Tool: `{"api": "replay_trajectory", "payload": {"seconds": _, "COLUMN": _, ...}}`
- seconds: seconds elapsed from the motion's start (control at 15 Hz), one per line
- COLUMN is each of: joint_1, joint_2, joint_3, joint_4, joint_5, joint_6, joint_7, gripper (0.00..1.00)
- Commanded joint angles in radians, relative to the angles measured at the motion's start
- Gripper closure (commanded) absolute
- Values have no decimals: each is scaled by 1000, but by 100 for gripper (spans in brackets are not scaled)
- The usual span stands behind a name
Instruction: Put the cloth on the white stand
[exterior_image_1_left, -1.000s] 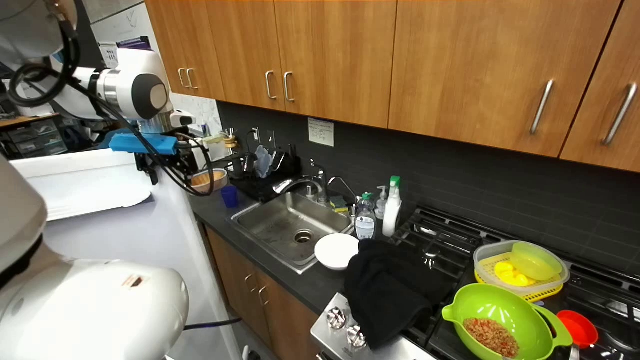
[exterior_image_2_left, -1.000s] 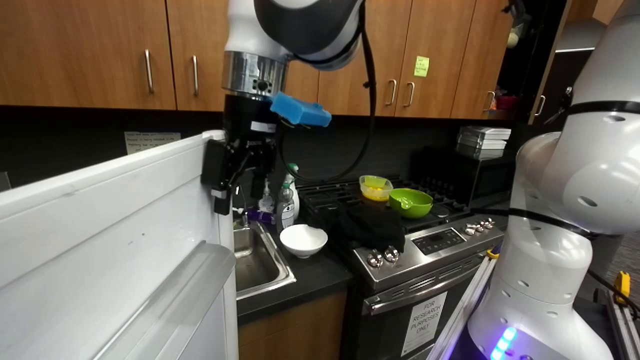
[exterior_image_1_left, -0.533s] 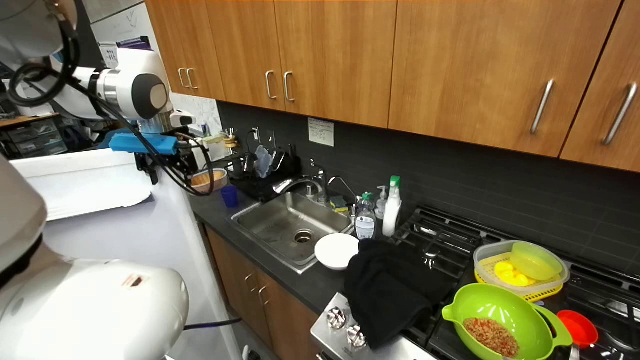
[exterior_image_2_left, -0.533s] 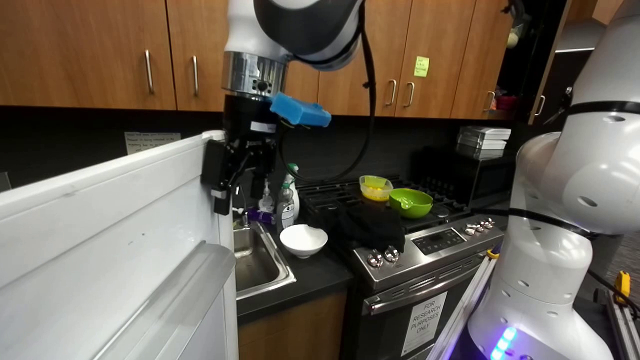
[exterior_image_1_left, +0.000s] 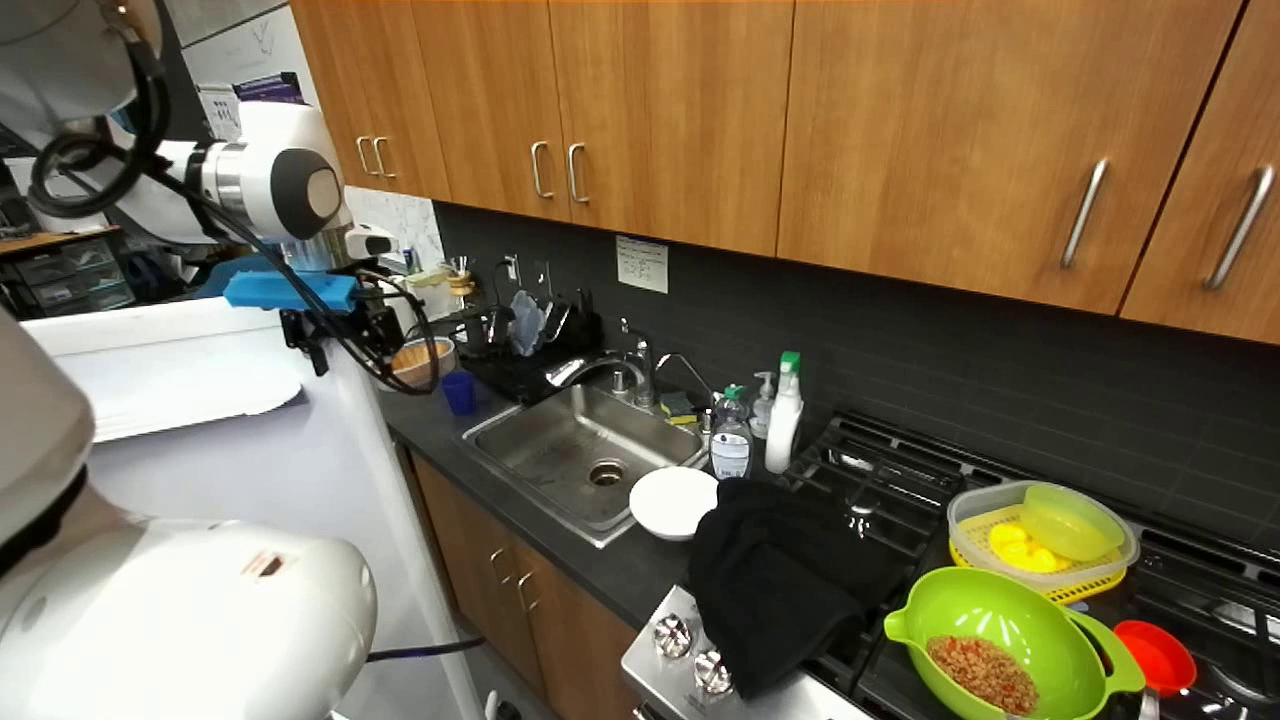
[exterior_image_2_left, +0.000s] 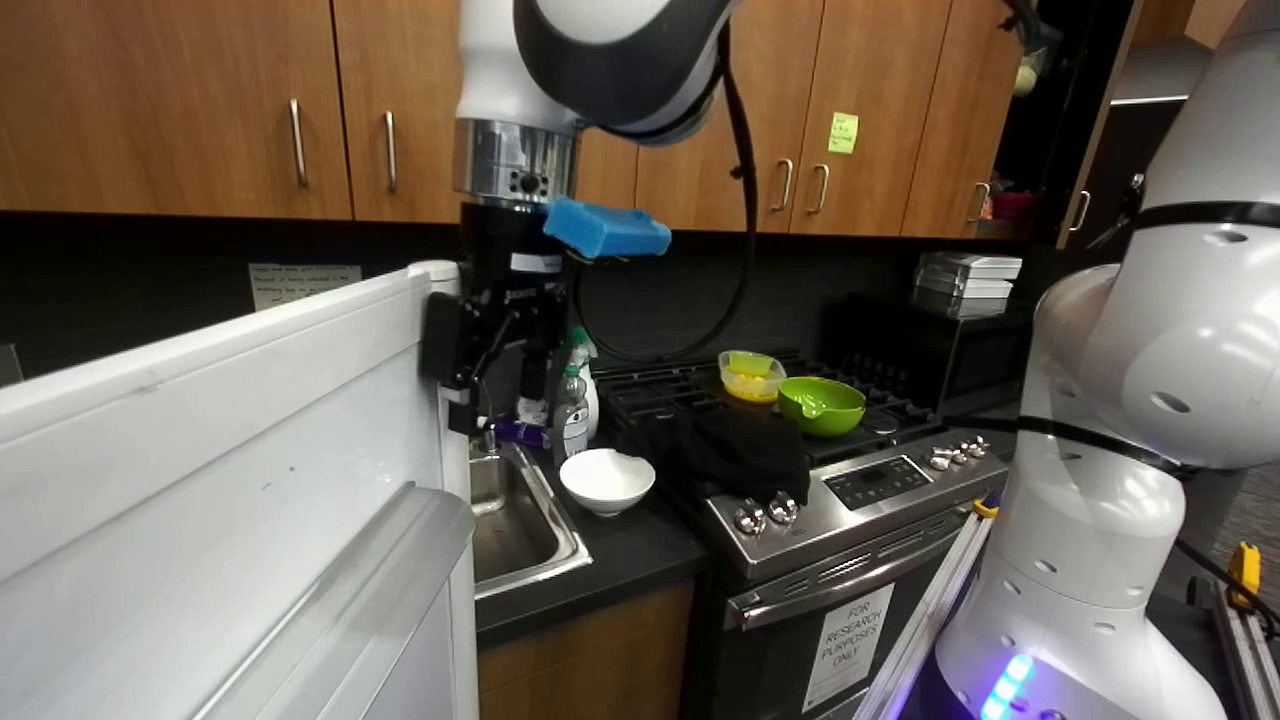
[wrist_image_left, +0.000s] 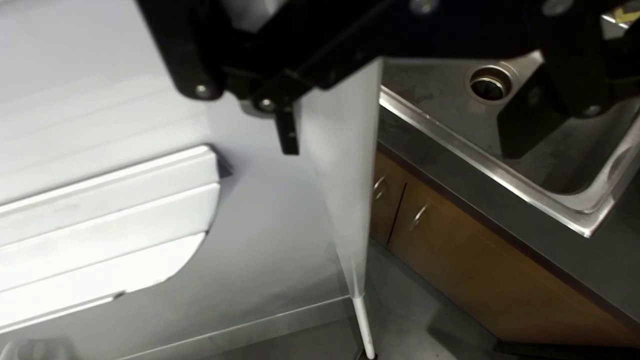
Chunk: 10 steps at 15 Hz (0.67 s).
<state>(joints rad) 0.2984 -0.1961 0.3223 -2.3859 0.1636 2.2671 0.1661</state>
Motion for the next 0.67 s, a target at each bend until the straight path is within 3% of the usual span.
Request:
{"api": "replay_trajectory", "payload": {"seconds": 0.0, "joint_1": -32, "joint_2": 37, "joint_3": -6, "joint_4": -10, "joint_5": -57, "joint_6": -24, "joint_7": 94, "gripper": 0}}
{"api": "replay_trajectory", "payload": {"seconds": 0.6, "joint_1": -156, "joint_2": 68, "joint_3": -113, "joint_4": -59, "joint_5": -154, "joint_6": -23, "joint_7": 171, "gripper": 0}}
